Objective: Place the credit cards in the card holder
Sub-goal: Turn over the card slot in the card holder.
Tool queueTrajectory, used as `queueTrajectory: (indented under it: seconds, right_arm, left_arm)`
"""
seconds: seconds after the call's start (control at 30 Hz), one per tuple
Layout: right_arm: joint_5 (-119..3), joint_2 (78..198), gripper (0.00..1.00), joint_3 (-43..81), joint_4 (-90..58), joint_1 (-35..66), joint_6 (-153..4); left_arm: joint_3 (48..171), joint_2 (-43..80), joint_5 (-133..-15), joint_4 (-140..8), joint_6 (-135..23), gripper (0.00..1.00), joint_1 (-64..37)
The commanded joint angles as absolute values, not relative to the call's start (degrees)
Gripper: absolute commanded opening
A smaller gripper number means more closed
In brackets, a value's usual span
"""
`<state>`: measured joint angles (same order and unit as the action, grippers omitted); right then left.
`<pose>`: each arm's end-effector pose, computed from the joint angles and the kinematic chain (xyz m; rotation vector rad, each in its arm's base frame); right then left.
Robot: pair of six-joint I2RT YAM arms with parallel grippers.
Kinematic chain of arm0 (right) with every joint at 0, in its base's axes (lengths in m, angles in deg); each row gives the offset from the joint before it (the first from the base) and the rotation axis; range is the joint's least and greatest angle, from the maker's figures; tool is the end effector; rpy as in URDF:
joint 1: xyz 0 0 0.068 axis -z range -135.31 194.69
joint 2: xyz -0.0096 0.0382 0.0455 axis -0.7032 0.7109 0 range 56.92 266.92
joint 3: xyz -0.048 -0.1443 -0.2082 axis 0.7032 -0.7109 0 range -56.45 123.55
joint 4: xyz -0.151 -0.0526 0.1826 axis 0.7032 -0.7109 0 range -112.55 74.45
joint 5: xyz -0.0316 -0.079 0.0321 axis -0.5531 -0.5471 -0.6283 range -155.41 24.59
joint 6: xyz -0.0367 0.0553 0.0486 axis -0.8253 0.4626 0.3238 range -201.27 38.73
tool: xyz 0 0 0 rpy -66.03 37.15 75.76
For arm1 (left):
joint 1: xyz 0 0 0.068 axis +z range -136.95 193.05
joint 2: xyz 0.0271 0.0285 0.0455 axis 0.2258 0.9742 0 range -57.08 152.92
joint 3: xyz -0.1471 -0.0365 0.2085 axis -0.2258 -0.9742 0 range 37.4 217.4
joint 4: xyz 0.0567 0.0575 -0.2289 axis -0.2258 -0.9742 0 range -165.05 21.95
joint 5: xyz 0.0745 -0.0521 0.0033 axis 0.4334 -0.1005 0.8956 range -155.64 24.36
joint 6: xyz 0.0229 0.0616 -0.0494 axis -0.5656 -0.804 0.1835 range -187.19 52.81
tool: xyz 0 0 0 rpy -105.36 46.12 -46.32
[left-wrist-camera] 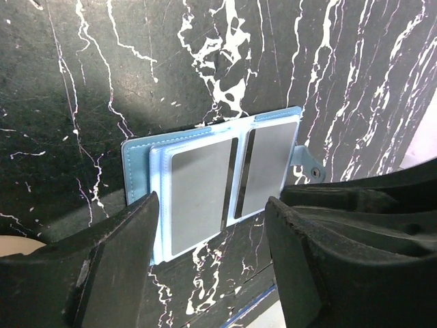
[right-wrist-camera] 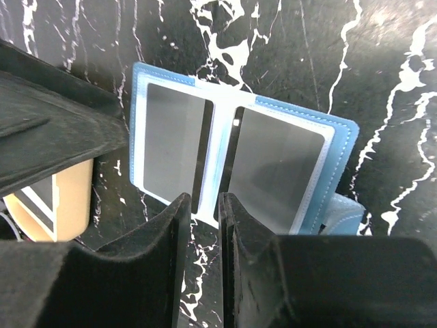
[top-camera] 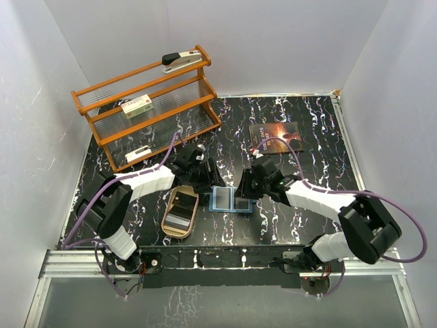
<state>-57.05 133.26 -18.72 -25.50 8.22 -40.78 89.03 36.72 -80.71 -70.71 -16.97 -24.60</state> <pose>0.2113 0.1691 0.1530 0.0192 2.5621 0.7494 0.2617 -0.2254 0.1539 -0.1408 2.5722 -0.9874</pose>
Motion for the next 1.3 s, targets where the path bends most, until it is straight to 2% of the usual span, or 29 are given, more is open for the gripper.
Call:
queueTrajectory:
  seconds: [0.0,0.4,0.77,1.27]
  right_arm:
    - [-55.34,137.26,0.21,-15.34,-20.27,6.73,-39.81]
    - [-55.6,145.38,0.18,-13.64,-19.0,5.25,-39.88]
    - [-57.9,148.82,0.0,-17.44,-18.06,5.23,-39.21]
    - [-58.2,149.13,0.0,-18.96,-16.9,5.23,-38.93]
  left_arm:
    - [88.17,34.11,-83.94,-67.92,-15.73,0.62,-23.89]
    - [87.93,36.67,-84.6,-66.83,-15.89,0.62,-23.78]
    - [87.35,37.82,-85.13,-66.06,-16.31,0.63,-23.78]
    - [91.2,34.96,-79.99,-74.61,-20.26,0.65,-23.78]
